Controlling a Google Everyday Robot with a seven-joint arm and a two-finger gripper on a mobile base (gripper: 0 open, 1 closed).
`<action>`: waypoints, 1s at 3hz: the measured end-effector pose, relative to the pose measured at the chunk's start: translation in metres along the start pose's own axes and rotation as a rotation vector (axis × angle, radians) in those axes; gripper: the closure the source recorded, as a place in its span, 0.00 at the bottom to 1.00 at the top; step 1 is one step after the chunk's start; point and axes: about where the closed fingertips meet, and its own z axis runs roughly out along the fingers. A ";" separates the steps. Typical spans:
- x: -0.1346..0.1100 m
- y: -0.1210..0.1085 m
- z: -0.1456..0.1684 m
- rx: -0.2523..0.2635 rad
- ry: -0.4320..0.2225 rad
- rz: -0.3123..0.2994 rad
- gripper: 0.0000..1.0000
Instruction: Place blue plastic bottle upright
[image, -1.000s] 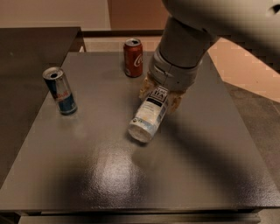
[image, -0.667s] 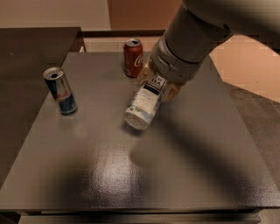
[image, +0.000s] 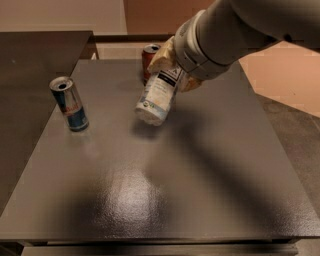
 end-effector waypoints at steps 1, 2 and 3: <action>0.000 0.000 0.000 -0.001 -0.001 0.000 1.00; 0.005 -0.003 -0.002 0.026 0.002 -0.035 1.00; 0.015 -0.002 -0.005 0.074 0.016 -0.116 1.00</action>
Offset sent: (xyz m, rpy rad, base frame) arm 0.0129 -0.0058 0.0066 0.0095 -0.0597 0.0853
